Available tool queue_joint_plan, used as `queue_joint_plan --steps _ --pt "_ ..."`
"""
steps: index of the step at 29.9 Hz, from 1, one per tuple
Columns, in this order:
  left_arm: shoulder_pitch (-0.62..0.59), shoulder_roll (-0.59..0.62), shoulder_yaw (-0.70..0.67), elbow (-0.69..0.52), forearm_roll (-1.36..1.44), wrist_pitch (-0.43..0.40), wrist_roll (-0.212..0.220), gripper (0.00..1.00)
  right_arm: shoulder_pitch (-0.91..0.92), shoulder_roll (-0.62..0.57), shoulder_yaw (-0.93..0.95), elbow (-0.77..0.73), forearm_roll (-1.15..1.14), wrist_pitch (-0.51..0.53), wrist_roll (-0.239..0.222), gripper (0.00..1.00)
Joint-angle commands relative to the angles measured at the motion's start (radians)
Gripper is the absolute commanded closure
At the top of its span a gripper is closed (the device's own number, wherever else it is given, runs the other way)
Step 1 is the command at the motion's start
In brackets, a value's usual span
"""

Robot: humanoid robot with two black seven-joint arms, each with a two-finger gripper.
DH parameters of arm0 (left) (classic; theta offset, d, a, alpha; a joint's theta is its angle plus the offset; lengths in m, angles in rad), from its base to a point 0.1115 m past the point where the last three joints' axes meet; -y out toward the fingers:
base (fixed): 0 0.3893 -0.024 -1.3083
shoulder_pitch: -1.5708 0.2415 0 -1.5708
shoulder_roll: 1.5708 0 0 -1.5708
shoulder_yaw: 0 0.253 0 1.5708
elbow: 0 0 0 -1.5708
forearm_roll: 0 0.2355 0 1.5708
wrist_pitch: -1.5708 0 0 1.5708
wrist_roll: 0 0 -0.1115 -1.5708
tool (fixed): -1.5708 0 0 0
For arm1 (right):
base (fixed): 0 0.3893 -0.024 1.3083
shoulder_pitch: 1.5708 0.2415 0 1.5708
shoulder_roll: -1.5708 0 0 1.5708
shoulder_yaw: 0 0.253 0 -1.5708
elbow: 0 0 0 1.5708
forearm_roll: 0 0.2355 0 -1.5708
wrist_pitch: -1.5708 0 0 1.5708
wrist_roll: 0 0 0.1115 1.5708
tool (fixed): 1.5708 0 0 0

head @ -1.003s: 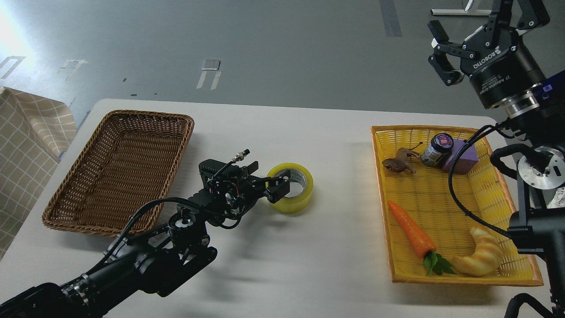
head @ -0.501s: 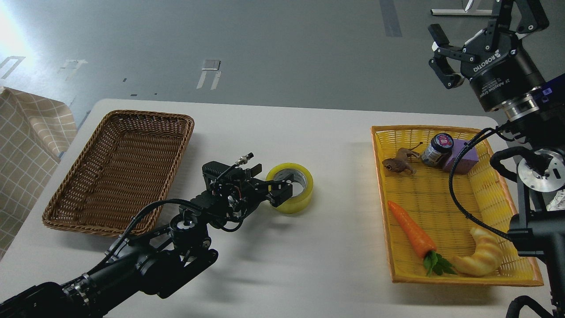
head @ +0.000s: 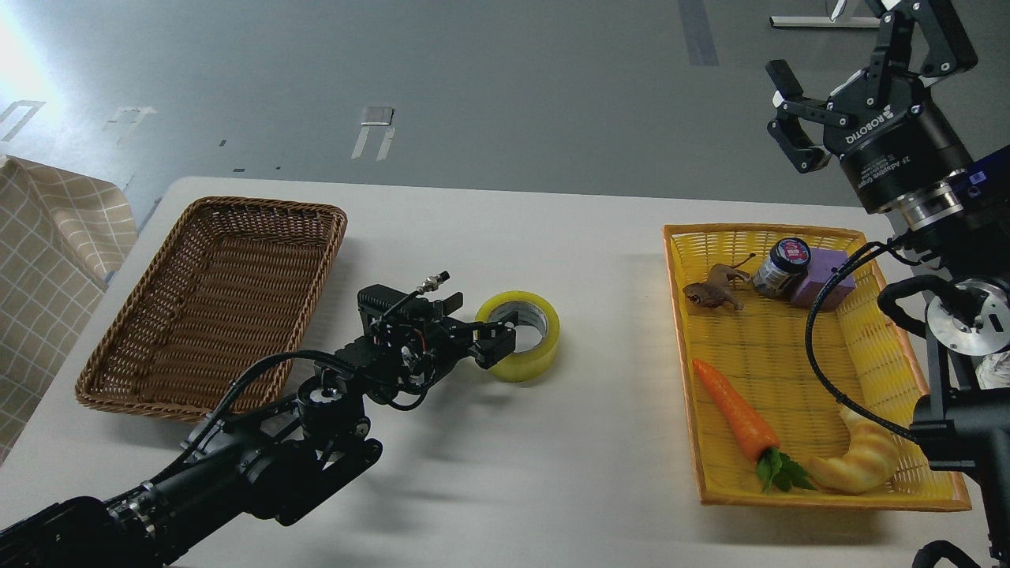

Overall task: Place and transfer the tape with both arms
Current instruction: 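Close the left gripper on the tape roll's rim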

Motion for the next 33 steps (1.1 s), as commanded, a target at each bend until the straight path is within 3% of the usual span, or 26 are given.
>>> queue_joint_plan --steps 1,3,7,13,16,20,23,29,33 --pt "-0.001 -0.001 0.0 0.0 0.0 -0.002 -0.002 0.04 -0.001 -0.004 0.0 0.0 0.0 0.002 0.001 0.0" --pt "-0.001 -0.001 0.0 0.0 0.0 -0.007 -0.005 0.04 -0.001 -0.006 0.0 0.0 0.001 0.002 0.001 0.0" --pt "-0.011 0.0 0.0 0.002 0.0 -0.02 -0.054 0.07 -0.003 -0.007 0.002 -0.002 0.0 0.001 0.001 0.0" --pt "-0.02 0.002 0.0 0.025 0.0 -0.027 -0.059 0.09 -0.004 -0.01 0.003 -0.002 0.0 0.002 0.001 0.0" --pt "-0.024 0.003 0.001 0.025 0.0 -0.027 -0.059 0.24 -0.011 -0.015 0.003 -0.002 0.001 0.002 0.001 0.0" --pt "-0.034 0.023 0.012 0.044 0.0 -0.027 -0.057 0.31 -0.017 -0.018 0.005 0.0 0.0 0.002 0.002 0.0" --pt "-0.061 0.043 0.065 0.051 0.0 -0.027 -0.054 0.43 -0.018 -0.02 0.015 0.0 0.001 0.002 0.002 0.0" --pt "-0.071 0.057 0.081 0.051 0.0 -0.027 -0.059 0.44 -0.034 -0.02 0.017 0.005 0.001 0.002 0.001 0.0" --pt "-0.08 0.081 0.113 0.051 0.0 -0.027 -0.057 0.54 -0.043 -0.021 0.022 0.003 0.0 0.001 0.002 0.0"
